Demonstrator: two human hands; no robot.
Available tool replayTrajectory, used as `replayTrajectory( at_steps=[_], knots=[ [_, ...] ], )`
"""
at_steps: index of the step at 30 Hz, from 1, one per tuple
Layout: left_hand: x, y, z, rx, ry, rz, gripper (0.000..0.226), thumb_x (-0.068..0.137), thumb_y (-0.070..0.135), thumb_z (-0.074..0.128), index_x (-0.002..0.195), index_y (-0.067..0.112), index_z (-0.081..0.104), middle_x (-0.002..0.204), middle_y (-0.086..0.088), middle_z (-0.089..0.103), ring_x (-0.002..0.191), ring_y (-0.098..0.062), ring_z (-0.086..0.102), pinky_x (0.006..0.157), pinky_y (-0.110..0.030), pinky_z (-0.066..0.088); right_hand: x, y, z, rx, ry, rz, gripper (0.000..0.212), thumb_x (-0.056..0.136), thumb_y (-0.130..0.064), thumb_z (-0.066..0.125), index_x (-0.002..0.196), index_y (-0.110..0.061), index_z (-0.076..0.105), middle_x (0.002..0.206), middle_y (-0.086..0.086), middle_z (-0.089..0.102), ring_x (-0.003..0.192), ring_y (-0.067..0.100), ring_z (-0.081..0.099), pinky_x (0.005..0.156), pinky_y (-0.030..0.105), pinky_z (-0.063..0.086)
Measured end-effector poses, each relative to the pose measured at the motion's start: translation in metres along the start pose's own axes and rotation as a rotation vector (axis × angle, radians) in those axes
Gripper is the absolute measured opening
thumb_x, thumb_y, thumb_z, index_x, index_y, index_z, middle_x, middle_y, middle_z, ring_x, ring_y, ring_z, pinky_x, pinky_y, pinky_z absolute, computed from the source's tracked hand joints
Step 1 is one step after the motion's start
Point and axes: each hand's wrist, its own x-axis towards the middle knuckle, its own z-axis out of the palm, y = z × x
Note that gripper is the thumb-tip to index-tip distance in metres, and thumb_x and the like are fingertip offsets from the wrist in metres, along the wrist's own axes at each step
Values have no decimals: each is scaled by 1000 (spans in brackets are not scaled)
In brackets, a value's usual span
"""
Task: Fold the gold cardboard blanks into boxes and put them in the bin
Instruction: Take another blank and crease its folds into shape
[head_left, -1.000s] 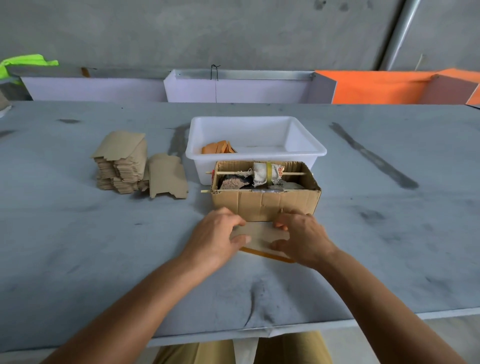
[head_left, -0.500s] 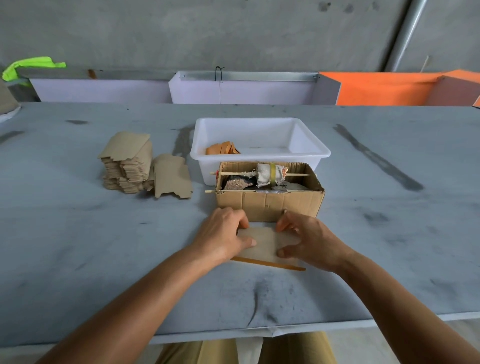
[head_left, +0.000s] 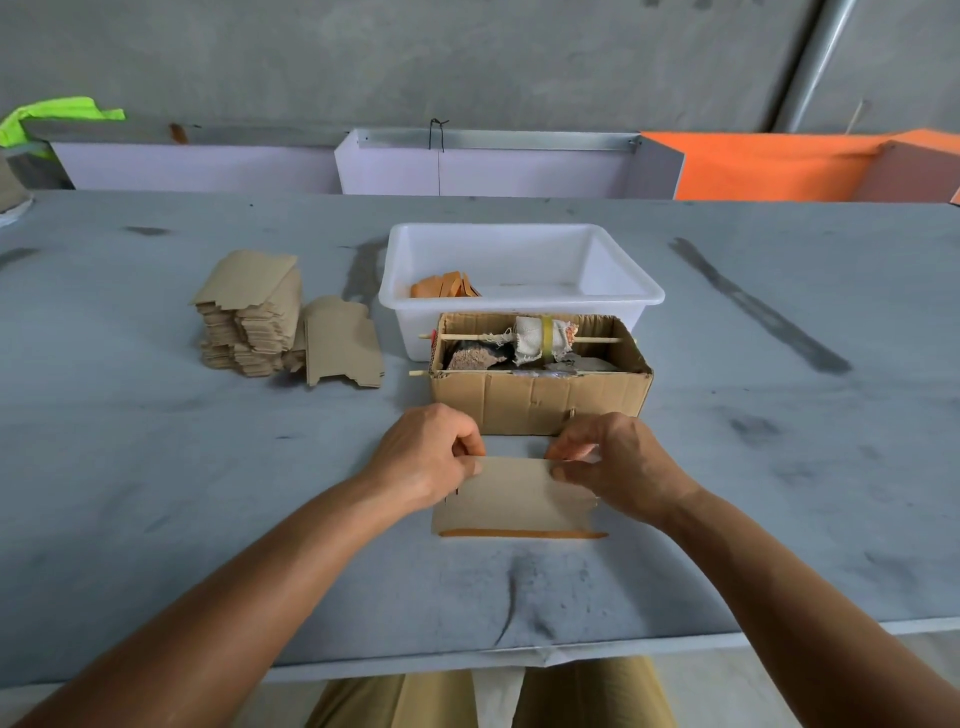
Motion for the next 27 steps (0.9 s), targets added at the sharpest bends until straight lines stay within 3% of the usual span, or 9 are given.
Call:
replayTrajectory(
  at_steps=[6, 10, 14, 16, 18, 21, 24, 27],
  knots=[
    [5, 0, 6, -56, -25, 2, 2, 80, 18, 74, 82, 19, 73, 71, 12, 62, 68, -5, 57, 66, -19, 45, 1, 0, 2, 5, 6, -25, 12, 76, -3, 75, 80, -14, 74, 82, -8, 61, 76, 8, 59, 67, 7, 43],
    [5, -4, 8, -13, -10, 70, 2, 81, 16, 73, 81, 17, 71, 75, 10, 60, 69, -6, 53, 67, -20, 43, 2, 2, 1, 16, 11, -36, 19, 75, -1, 74, 75, -19, 71, 80, -4, 64, 76, 11, 60, 73, 16, 45],
    [-1, -4, 8, 137, 43, 268, 3, 84, 12, 68, 82, 12, 70, 84, 4, 60, 85, -13, 50, 76, -29, 43, -4, 6, 4, -60, 77, -155, 16, 76, 2, 72, 77, -13, 75, 78, -3, 65, 90, 18, 55, 81, 27, 44],
    [-5, -3, 7, 249, 103, 417, 8, 80, 2, 70, 75, 9, 69, 78, -2, 61, 81, -19, 52, 65, -33, 46, -7, 5, 6, -171, 133, -257, 16, 75, 3, 73, 76, -12, 76, 78, 2, 66, 94, 23, 55, 81, 40, 47],
    [-10, 0, 5, 324, 143, 536, 21, 66, -12, 70, 60, 7, 64, 64, -6, 55, 65, -23, 53, 45, -26, 42, -8, 4, 7, -315, 187, -373, 17, 70, 3, 77, 70, -13, 75, 72, 3, 65, 83, 28, 59, 68, 45, 50],
    [-15, 8, 0, 505, 164, 641, 21, 54, -10, 66, 50, 8, 56, 55, -5, 49, 54, -20, 51, 42, -21, 31, -10, 1, 7, -525, 228, -482, 22, 60, 3, 83, 62, -16, 72, 63, 1, 60, 67, 28, 60, 56, 35, 49],
    [-17, 10, -3, 667, 124, 693, 20, 52, -2, 69, 47, 11, 54, 55, -2, 49, 54, -19, 52, 43, -23, 35, -11, -2, 6, -683, 191, -534, 23, 53, 2, 82, 57, -17, 69, 63, -1, 59, 65, 23, 59, 54, 29, 46],
    [-20, 13, -1, 835, 45, 736, 25, 49, 4, 76, 45, 17, 54, 54, 3, 48, 56, -15, 52, 45, -22, 37, -12, -6, 7, -786, 135, -558, 17, 59, -3, 71, 55, -20, 68, 62, -3, 58, 67, 20, 59, 55, 29, 46]
  ],
)
